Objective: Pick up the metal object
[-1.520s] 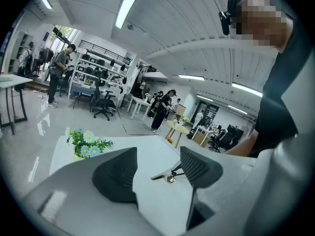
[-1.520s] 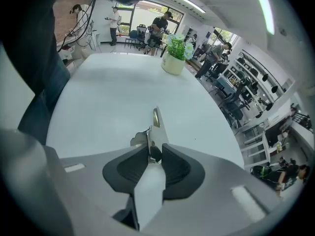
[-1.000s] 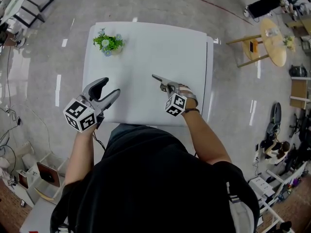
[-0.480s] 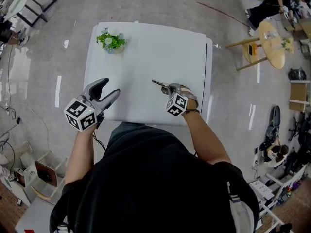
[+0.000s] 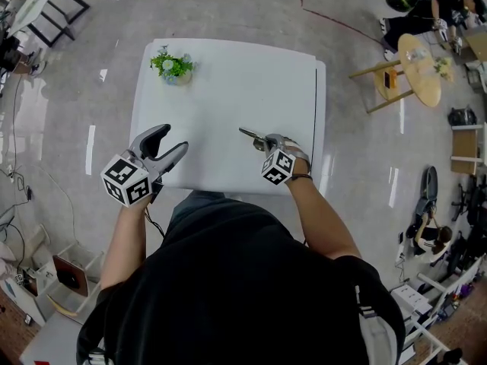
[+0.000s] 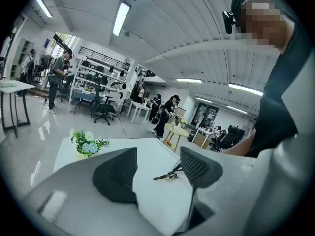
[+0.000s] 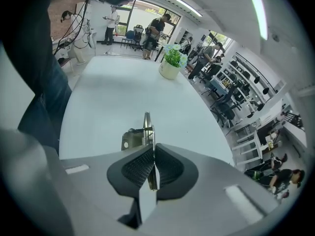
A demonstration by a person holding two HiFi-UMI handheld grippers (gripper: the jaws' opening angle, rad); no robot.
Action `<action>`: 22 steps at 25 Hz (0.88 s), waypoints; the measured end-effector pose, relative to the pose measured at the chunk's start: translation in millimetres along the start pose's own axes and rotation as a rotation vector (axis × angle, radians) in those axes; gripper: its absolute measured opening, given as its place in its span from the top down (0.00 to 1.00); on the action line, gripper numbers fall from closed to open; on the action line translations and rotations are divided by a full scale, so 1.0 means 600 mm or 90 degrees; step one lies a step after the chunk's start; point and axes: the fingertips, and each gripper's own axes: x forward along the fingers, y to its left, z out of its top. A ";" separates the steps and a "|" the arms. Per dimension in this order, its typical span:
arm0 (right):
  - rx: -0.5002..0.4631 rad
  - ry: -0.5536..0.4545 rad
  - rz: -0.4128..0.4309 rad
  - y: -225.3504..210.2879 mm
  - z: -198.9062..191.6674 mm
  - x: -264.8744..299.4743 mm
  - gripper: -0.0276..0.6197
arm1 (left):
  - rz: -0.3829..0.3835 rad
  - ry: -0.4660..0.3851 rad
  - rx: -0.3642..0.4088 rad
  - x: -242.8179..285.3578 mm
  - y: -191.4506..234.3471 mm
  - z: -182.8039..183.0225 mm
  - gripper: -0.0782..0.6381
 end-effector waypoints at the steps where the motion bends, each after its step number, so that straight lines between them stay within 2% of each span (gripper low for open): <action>1: 0.002 0.000 -0.001 0.001 -0.002 -0.003 0.91 | -0.002 -0.002 0.000 -0.002 -0.004 0.001 0.52; 13: 0.026 -0.010 -0.028 0.009 -0.023 -0.057 0.91 | -0.004 -0.015 0.021 -0.030 -0.061 0.003 0.52; 22: 0.045 -0.022 -0.072 -0.004 -0.024 -0.119 0.91 | -0.009 -0.025 0.038 -0.058 -0.104 -0.001 0.52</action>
